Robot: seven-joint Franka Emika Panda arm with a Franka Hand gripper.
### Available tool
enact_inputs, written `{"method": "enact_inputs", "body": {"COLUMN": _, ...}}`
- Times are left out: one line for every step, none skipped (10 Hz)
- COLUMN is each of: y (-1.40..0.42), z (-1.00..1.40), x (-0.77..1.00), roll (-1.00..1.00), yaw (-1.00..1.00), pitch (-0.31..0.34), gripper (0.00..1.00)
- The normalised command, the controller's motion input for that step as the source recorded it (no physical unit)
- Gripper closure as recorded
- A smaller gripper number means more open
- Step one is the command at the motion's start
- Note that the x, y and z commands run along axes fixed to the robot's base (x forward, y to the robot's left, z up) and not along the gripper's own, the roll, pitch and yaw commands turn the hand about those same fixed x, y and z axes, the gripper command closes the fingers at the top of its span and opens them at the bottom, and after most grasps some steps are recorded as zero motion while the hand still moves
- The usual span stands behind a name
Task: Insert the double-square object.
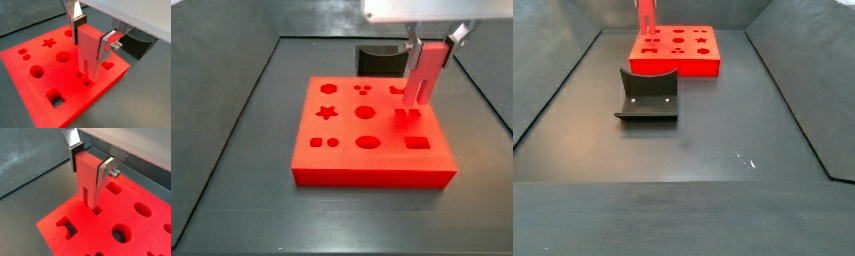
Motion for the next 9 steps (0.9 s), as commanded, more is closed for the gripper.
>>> {"method": "enact_inputs", "body": {"y": 0.00, "z": -0.39, "x": 0.00, "roll": 0.00, "yaw": -0.11, "pitch": 0.000, "gripper": 1.00}}
{"method": "enact_inputs", "body": {"y": 0.00, "z": -0.21, "x": 0.02, "roll": -0.07, "yaw": -0.12, "pitch": 0.000, "gripper": 1.00}}
{"method": "enact_inputs", "body": {"y": 0.00, "z": -0.09, "x": 0.01, "roll": -0.12, "yaw": -0.09, "pitch": 0.000, "gripper": 1.00}}
{"method": "enact_inputs", "body": {"y": -0.02, "z": 0.00, "x": 0.00, "roll": -0.12, "yaw": -0.03, "pitch": 0.000, "gripper": 1.00}}
{"method": "enact_inputs", "body": {"y": -0.08, "z": 0.00, "x": -0.06, "roll": -0.11, "yaw": 0.00, "pitch": 0.000, "gripper": 1.00}}
{"method": "enact_inputs", "body": {"y": -0.09, "z": 0.00, "x": -0.11, "roll": -0.11, "yaw": -0.01, "pitch": 0.000, "gripper": 1.00}}
{"method": "enact_inputs", "body": {"y": -0.03, "z": 0.00, "x": -0.24, "roll": -0.17, "yaw": -0.05, "pitch": -0.006, "gripper": 1.00}}
{"method": "enact_inputs", "body": {"y": 0.00, "z": -0.01, "x": -0.27, "roll": -0.16, "yaw": -0.07, "pitch": -0.009, "gripper": 1.00}}
{"method": "enact_inputs", "body": {"y": 0.04, "z": -0.12, "x": -0.11, "roll": -0.14, "yaw": -0.05, "pitch": -0.046, "gripper": 1.00}}
